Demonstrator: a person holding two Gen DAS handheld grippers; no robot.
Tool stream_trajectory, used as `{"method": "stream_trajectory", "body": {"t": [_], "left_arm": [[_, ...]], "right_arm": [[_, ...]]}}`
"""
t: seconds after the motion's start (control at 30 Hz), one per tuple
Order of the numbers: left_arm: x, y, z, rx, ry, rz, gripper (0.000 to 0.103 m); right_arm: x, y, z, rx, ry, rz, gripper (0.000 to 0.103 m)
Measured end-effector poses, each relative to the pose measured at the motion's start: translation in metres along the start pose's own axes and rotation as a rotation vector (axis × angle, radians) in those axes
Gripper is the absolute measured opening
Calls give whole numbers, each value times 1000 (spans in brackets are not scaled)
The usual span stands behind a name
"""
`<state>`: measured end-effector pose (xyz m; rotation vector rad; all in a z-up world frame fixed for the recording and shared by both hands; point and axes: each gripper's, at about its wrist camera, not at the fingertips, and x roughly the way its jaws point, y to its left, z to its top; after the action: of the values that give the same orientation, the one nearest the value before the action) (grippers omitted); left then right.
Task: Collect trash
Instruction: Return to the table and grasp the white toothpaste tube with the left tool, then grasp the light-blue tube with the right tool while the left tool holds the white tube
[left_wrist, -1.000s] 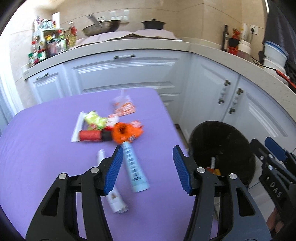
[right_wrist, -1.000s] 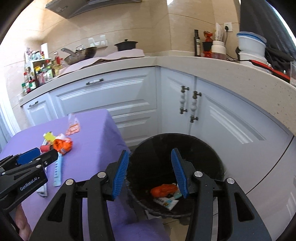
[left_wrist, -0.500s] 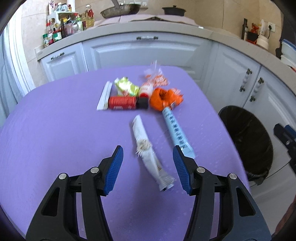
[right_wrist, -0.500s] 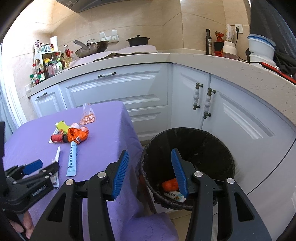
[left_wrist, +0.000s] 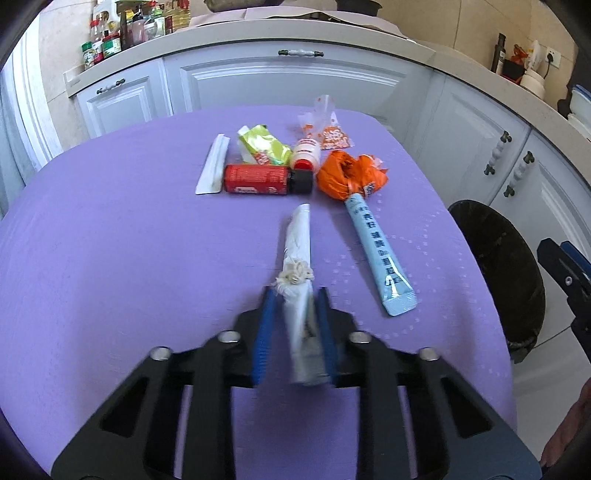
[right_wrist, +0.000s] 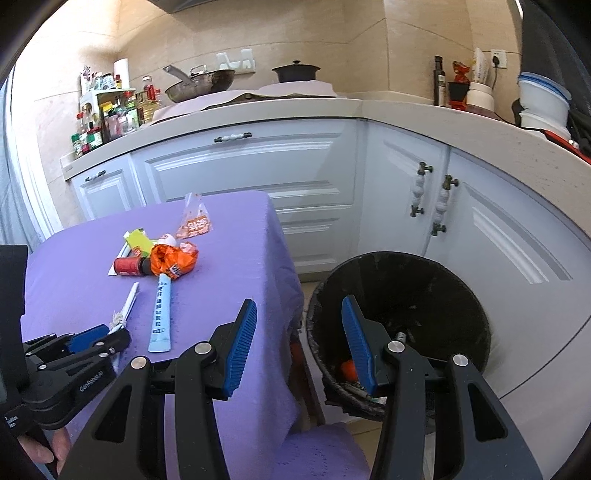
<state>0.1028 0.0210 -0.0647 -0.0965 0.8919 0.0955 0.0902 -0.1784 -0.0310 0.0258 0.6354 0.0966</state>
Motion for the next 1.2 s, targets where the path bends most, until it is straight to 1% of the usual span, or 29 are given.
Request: {"method": "stream_trajectory", "body": {"t": [0.03, 0.2, 0.37, 0.57, 0.73, 0.87, 1.03, 1.2], "left_arm": [[0, 2, 0, -6, 2, -12, 17], [-2, 10, 0, 1, 2, -20, 16], [-4, 21, 0, -7, -2, -11, 16], [-7, 48, 1, -40, -13, 29, 16], [-12, 79, 3, -88, -18, 66, 16], [-16, 102, 3, -108, -34, 115, 16], [-18, 131, 3, -144, -38, 154, 16], [-22, 152, 3, -165, -48, 192, 16]], "right_arm": [[1, 2, 0, -3, 2, 3, 48], [8, 14, 1, -25, 14, 21, 48], [10, 26, 3, -47, 20, 34, 48], [15, 42, 5, -70, 31, 46, 48], [20, 58, 6, -94, 48, 64, 48], [26, 75, 8, -112, 69, 89, 48], [38, 98, 9, -145, 118, 119, 48], [58, 116, 7, -173, 198, 134, 48]]}}
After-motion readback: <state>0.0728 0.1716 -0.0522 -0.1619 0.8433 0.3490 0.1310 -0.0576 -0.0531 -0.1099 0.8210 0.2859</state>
